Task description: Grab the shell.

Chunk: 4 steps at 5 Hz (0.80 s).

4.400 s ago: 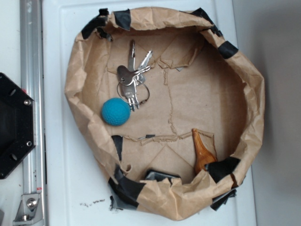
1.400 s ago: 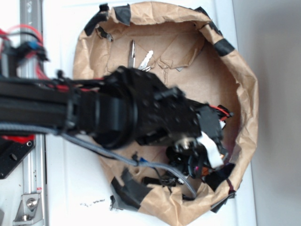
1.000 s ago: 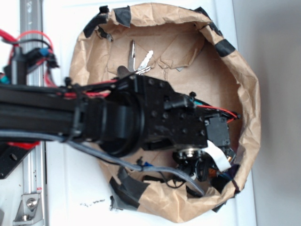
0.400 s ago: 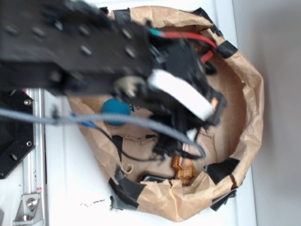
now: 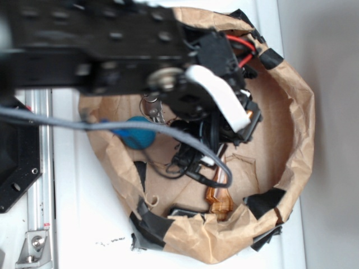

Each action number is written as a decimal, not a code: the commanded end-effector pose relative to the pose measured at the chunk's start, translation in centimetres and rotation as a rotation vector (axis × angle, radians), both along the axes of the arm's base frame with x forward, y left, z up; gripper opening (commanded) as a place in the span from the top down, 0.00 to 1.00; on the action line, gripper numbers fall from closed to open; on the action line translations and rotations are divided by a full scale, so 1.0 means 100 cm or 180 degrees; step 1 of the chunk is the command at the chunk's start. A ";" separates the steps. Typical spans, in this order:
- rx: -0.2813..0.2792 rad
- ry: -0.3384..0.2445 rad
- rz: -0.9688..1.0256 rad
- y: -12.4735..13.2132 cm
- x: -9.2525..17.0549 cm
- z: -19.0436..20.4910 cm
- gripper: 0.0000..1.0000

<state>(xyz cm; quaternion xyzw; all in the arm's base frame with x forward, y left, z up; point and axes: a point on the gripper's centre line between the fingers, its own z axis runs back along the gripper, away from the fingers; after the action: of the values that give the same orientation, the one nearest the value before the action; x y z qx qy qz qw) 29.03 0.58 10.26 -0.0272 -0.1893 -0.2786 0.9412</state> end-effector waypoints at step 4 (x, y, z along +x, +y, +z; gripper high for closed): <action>0.0283 -0.0014 -0.1593 -0.060 -0.001 -0.037 0.00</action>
<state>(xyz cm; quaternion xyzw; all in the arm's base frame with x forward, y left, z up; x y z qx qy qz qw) 28.84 -4.59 5.35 -0.0463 -0.1453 -0.4918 0.8573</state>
